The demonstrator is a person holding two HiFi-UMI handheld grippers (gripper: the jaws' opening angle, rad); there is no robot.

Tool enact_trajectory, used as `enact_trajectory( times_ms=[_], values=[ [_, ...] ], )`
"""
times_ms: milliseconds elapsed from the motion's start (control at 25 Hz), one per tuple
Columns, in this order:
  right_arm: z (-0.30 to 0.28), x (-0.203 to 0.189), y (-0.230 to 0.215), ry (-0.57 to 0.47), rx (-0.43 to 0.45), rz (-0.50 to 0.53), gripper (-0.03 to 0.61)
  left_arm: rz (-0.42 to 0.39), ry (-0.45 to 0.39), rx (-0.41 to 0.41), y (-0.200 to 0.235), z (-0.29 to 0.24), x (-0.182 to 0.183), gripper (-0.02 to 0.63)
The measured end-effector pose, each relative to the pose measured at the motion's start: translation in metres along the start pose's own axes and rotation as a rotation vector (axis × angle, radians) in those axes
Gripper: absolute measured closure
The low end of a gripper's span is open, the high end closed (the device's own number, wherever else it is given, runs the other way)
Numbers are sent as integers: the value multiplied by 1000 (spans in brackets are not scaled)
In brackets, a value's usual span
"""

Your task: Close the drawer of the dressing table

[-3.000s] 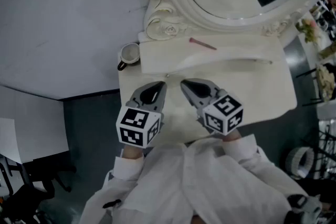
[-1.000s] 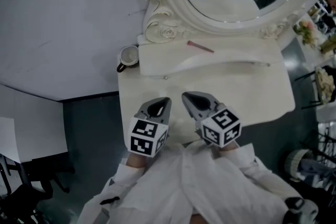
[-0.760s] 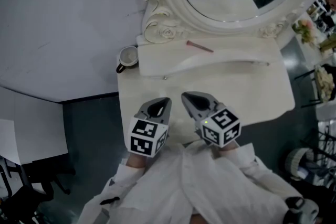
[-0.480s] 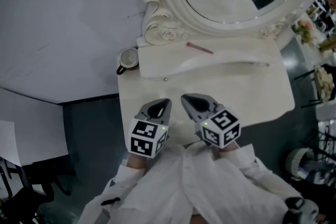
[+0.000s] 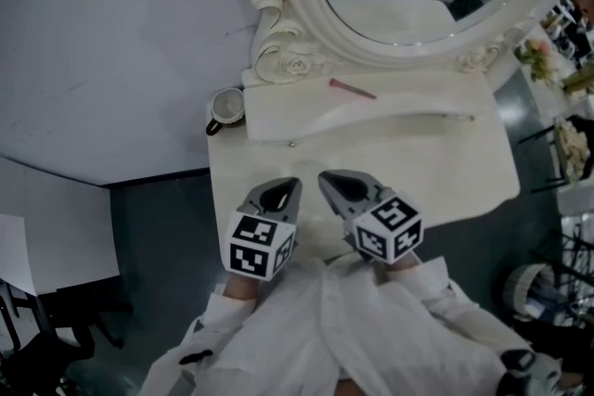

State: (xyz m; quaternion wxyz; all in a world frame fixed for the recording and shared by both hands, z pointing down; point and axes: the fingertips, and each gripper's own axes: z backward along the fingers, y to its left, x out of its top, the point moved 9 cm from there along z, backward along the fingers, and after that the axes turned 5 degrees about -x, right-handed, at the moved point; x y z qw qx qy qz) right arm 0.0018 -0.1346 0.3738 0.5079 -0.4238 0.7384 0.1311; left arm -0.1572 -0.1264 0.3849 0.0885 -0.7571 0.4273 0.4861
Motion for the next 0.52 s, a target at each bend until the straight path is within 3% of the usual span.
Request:
enact_trajectory(
  times_ms=[520],
  values=[
    [0, 3, -4, -5, -7, -17, 572, 15, 9, -6, 5, -1, 1, 606]
  ],
)
